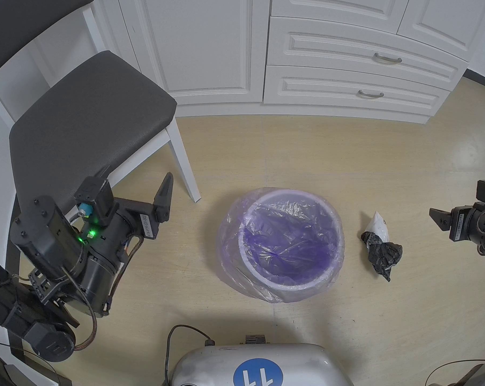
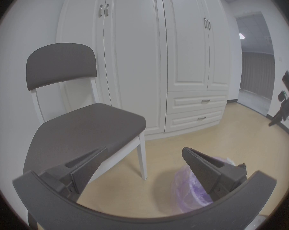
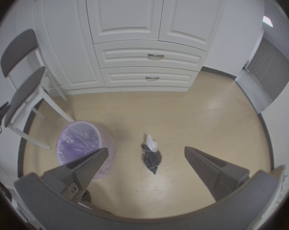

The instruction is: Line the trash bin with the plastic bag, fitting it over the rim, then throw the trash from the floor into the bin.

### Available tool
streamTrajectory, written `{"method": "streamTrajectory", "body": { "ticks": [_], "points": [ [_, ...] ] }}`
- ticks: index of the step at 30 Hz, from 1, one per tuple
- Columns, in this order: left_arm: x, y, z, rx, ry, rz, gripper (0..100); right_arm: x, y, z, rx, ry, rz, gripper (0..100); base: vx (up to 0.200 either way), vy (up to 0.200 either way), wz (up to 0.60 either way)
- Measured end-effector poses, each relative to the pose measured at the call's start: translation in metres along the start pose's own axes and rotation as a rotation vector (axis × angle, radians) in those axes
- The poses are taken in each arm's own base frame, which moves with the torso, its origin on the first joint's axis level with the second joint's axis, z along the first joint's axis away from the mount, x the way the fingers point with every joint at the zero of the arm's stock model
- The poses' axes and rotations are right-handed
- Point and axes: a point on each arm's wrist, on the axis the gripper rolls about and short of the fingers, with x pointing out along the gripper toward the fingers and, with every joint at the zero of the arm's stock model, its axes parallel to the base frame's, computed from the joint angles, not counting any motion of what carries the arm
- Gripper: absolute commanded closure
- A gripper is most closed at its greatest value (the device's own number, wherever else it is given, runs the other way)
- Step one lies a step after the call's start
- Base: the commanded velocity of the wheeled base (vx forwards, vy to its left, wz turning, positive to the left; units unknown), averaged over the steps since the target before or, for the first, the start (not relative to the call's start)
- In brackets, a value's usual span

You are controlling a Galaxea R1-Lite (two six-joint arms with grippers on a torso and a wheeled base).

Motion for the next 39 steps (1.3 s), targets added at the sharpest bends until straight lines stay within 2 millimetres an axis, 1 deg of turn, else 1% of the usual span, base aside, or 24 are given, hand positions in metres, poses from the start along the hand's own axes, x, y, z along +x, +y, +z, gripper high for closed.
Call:
{"method": "streamTrajectory", "body": {
  "ticks": [4, 9, 12, 15, 18, 21, 27, 33, 39],
  "points": [
    [0.003, -0.002, -0.010, 0.021, 0.031, 0.009, 0, -0.004, -0.001, -0.001, -0.046, -0.006, -0.077, 0, 0.000, 0.000, 0.00],
    [0.004, -0.001, -0.018, 0.037, 0.058, 0.012, 0, -0.008, -0.002, -0.002, -0.047, -0.019, -0.077, 0, 0.000, 0.000, 0.00],
    [0.004, -0.001, -0.020, 0.041, 0.063, 0.011, 0, -0.004, -0.002, -0.002, -0.041, -0.014, -0.081, 0, 0.000, 0.000, 0.00],
    [0.004, -0.001, -0.020, 0.040, 0.063, 0.011, 0, 0.005, -0.003, -0.001, -0.032, -0.017, -0.086, 0, 0.000, 0.000, 0.00],
    [0.003, 0.000, -0.018, 0.037, 0.056, 0.009, 0, 0.020, -0.005, -0.001, -0.018, -0.028, -0.097, 0, 0.000, 0.000, 0.00],
    [0.001, 0.001, -0.015, 0.034, 0.047, 0.001, 0, 0.039, -0.007, -0.005, -0.007, -0.024, -0.110, 0, 0.000, 0.000, 0.00],
    [-0.002, 0.003, -0.011, 0.030, 0.032, -0.013, 0, 0.078, -0.015, -0.016, 0.045, 0.012, -0.125, 0, 0.000, 0.000, 0.00],
    [-0.003, 0.004, -0.009, 0.029, 0.027, -0.014, 0, 0.112, -0.017, -0.028, 0.135, 0.068, -0.136, 0, 0.000, 0.000, 0.00],
    [-0.005, 0.005, -0.009, 0.033, 0.030, -0.014, 0, 0.140, -0.016, -0.039, 0.167, 0.118, -0.145, 0, 0.000, 0.000, 0.00]
  ]
}}
